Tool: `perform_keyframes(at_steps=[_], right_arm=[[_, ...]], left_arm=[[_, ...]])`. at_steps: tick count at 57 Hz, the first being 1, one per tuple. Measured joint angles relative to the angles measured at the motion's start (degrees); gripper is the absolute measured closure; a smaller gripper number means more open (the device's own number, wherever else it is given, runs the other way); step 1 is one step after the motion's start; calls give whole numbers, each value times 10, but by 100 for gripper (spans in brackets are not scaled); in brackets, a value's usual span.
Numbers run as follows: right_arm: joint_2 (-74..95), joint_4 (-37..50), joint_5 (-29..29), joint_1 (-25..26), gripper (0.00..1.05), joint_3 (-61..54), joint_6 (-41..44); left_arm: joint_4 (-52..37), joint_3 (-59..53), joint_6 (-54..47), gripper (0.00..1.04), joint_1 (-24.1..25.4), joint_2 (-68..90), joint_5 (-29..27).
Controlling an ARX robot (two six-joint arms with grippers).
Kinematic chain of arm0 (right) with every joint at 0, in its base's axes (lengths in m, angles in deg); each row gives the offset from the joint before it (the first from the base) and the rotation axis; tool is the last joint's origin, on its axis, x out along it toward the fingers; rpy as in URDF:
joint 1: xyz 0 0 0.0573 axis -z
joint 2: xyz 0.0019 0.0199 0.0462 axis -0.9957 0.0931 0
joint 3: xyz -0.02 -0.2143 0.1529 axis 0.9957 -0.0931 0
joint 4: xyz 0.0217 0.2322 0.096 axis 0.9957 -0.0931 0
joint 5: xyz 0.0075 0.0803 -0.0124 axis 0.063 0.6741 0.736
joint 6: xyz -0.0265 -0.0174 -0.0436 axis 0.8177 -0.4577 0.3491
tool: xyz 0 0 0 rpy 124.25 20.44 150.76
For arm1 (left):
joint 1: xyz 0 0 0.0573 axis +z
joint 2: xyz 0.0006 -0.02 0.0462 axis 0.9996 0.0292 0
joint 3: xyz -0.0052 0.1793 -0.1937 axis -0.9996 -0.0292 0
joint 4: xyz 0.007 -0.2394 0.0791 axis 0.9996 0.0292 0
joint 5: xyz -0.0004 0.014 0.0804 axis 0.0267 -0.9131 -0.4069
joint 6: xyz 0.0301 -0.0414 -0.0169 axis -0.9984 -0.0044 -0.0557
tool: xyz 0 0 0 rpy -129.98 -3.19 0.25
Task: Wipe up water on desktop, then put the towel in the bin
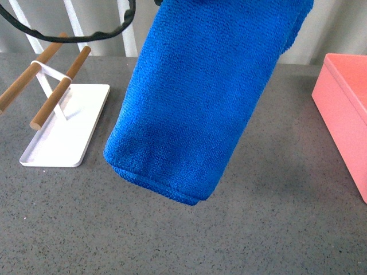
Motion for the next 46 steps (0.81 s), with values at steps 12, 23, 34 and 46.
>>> perform_keyframes(at_steps=[12, 23, 34, 46], right_arm=[[212, 79, 123, -52, 7, 74, 33], [329, 125, 125, -110, 7, 132, 42], [392, 137, 116, -164, 7, 169, 61], [448, 169, 116, -202, 7, 200, 70]], left_arm=[[0, 0, 0, 99, -1, 0, 0], [0, 0, 0, 99, -1, 0, 0], [0, 0, 0, 99, -1, 0, 0], [0, 0, 0, 99, -1, 0, 0]])
